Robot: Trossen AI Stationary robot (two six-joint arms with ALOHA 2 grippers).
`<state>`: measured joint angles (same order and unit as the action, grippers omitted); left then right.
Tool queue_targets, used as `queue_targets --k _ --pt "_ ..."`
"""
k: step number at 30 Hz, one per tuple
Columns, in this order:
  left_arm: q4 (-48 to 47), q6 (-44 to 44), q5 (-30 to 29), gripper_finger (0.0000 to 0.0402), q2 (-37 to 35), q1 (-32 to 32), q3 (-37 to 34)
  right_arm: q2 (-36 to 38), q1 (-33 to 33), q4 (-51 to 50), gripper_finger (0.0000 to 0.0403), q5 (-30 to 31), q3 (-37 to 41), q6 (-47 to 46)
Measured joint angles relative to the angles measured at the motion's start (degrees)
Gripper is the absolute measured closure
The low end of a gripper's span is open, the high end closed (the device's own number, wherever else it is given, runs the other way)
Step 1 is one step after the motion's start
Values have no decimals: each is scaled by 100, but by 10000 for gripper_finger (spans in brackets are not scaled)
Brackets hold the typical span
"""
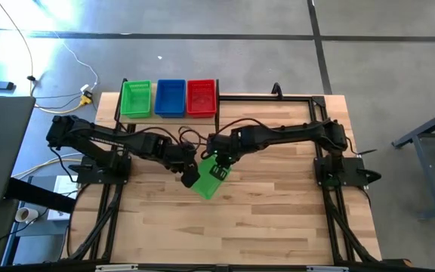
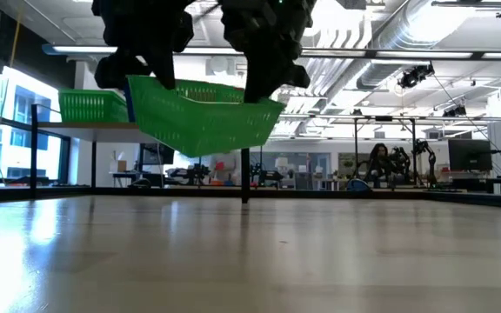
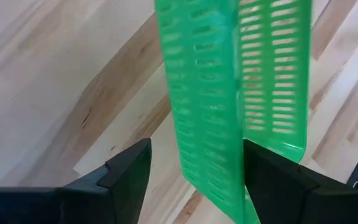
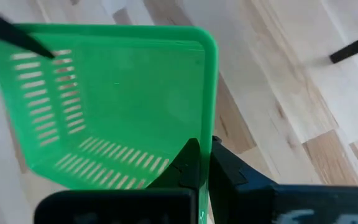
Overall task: Stack baskets on shelf by color
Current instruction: Stack the green bin on top of the green bin on the shelf
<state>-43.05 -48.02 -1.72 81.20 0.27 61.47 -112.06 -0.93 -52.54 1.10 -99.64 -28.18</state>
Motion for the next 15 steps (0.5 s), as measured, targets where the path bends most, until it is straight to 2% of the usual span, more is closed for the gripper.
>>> queue_targets --k 6,10,15 --pt "-86 -36 -89 190 8 1 0 21 -79 -191 403 22 -318 153" --pt "-64 -31 -100 219 8 -17 0 25 -101 -216 403 29 -516 150" --pt "-50 -25 -388 269 8 -80 0 25 -95 -348 403 11 -557 103"
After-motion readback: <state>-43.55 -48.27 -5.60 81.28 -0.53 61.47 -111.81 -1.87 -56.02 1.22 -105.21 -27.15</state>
